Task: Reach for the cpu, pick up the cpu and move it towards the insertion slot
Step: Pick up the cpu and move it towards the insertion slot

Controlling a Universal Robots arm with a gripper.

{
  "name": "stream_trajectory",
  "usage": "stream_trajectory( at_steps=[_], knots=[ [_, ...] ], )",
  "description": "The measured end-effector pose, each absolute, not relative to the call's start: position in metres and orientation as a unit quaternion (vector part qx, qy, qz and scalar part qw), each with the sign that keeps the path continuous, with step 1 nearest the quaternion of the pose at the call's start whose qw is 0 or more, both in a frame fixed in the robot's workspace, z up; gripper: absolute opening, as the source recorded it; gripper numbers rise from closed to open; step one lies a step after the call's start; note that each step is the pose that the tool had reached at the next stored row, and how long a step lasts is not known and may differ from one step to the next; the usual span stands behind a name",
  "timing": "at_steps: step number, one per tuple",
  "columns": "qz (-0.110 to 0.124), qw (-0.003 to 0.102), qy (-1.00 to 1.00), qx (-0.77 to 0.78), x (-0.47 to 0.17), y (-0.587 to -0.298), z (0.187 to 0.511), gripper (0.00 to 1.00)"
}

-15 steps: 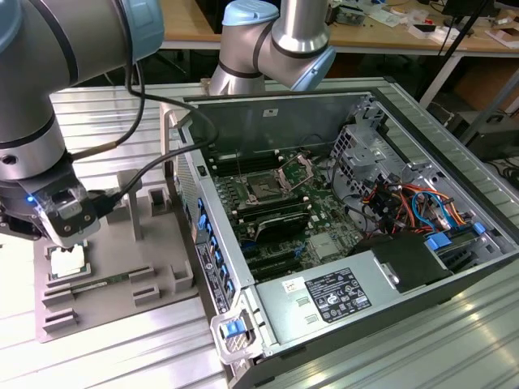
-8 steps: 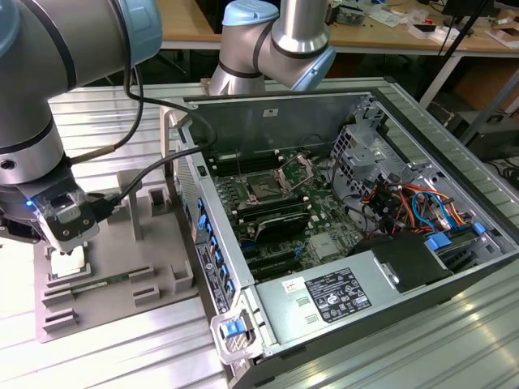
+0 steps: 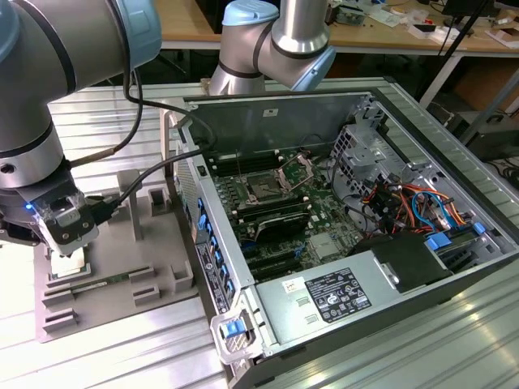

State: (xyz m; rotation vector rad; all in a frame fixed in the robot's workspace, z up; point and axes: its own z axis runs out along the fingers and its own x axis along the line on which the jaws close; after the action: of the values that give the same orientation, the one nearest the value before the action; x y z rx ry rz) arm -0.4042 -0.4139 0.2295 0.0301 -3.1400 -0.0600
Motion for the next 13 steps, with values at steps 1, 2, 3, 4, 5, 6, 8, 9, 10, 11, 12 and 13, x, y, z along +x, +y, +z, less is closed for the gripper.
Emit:
stream_trajectory(
  at_steps=[1,2,3,4,5,6,8,9,10,11,12,13],
  knots=[
    [-0.019,0.0,-1.0,0.01,-0.4044,-0.4141,0.229,0.11],
    [-0.019,0.0,-1.0,0.01,-0.4046,-0.4145,0.2284,0.11],
    [-0.019,0.0,-1.0,0.01,-0.4047,-0.4148,0.2278,0.11],
    [-0.019,0.0,-1.0,0.01,-0.4049,-0.415,0.2272,0.11],
    [-0.019,0.0,-1.0,0.01,-0.4049,-0.4153,0.2266,0.11],
    [-0.019,0.0,-1.0,0.01,-0.405,-0.4154,0.2263,0.11],
    [-0.019,0.0,-1.0,0.01,-0.4052,-0.4157,0.2253,0.11],
    [-0.019,0.001,-1.0,0.01,-0.4053,-0.416,0.2244,0.11],
    [-0.019,0.0,-1.0,0.01,-0.4053,-0.4162,0.2235,0.11],
    [-0.019,0.0,-1.0,0.01,-0.4054,-0.4164,0.2229,0.11],
    [-0.019,0.0,-1.0,0.01,-0.4054,-0.4165,0.2225,0.11],
    [-0.019,0.0,-1.0,0.01,-0.4054,-0.4166,0.2217,0.11]
  ],
)
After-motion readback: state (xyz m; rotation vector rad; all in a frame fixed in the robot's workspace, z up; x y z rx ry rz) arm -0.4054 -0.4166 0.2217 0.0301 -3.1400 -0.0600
